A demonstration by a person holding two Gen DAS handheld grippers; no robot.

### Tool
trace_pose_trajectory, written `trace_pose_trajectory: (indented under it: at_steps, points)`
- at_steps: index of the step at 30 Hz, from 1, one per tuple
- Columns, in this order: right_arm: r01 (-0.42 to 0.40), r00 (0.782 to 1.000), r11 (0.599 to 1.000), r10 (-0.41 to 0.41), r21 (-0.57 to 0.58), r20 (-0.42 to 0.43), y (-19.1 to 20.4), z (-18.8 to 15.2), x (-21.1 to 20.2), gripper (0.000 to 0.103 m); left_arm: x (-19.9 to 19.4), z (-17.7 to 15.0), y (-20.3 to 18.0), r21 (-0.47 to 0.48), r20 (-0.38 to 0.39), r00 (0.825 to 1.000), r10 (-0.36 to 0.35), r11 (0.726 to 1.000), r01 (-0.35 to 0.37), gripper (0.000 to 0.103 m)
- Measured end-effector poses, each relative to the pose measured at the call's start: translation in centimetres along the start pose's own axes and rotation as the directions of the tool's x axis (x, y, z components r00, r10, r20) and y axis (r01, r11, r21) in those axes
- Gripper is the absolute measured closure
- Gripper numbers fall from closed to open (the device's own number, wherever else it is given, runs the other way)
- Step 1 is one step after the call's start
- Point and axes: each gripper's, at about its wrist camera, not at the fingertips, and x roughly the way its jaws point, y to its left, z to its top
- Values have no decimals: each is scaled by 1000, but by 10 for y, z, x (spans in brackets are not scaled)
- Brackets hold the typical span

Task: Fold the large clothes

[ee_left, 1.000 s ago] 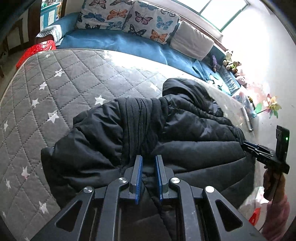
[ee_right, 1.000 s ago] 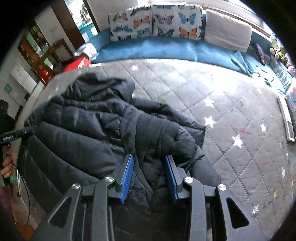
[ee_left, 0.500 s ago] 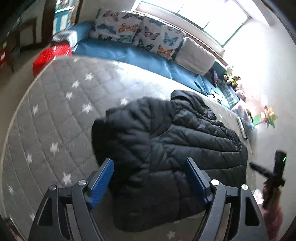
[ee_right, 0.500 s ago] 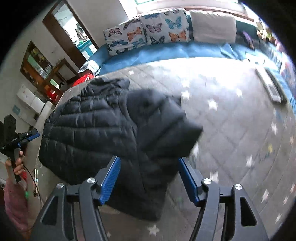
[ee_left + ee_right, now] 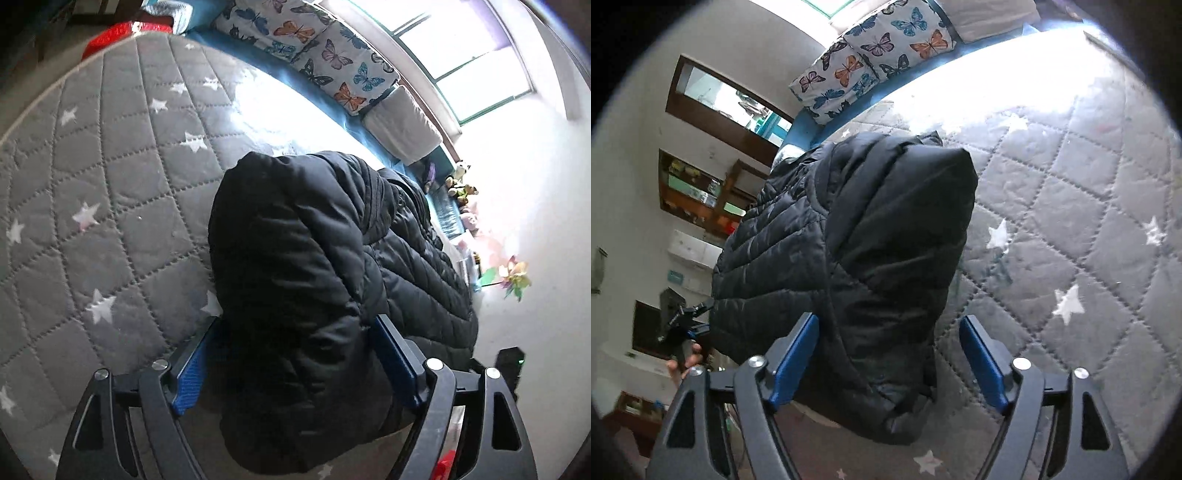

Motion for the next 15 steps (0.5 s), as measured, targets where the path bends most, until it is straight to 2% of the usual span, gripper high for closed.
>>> trace_pose_trajectory:
  at_steps: [5, 9, 15]
  points:
    - [-81, 997, 994, 81, 70, 4, -13, 7, 10, 9, 12, 6, 5, -27, -10, 999, -43, 999, 43, 14]
    - [-108, 994, 988, 109, 113, 0, -20, 12, 21, 2, 21, 15, 8, -48, -18, 998, -58, 997, 57, 12]
    - [-133, 991, 986, 133, 104, -1, -13, 18, 27, 0, 38, 27, 9, -81, -41, 995, -88, 993, 84, 9]
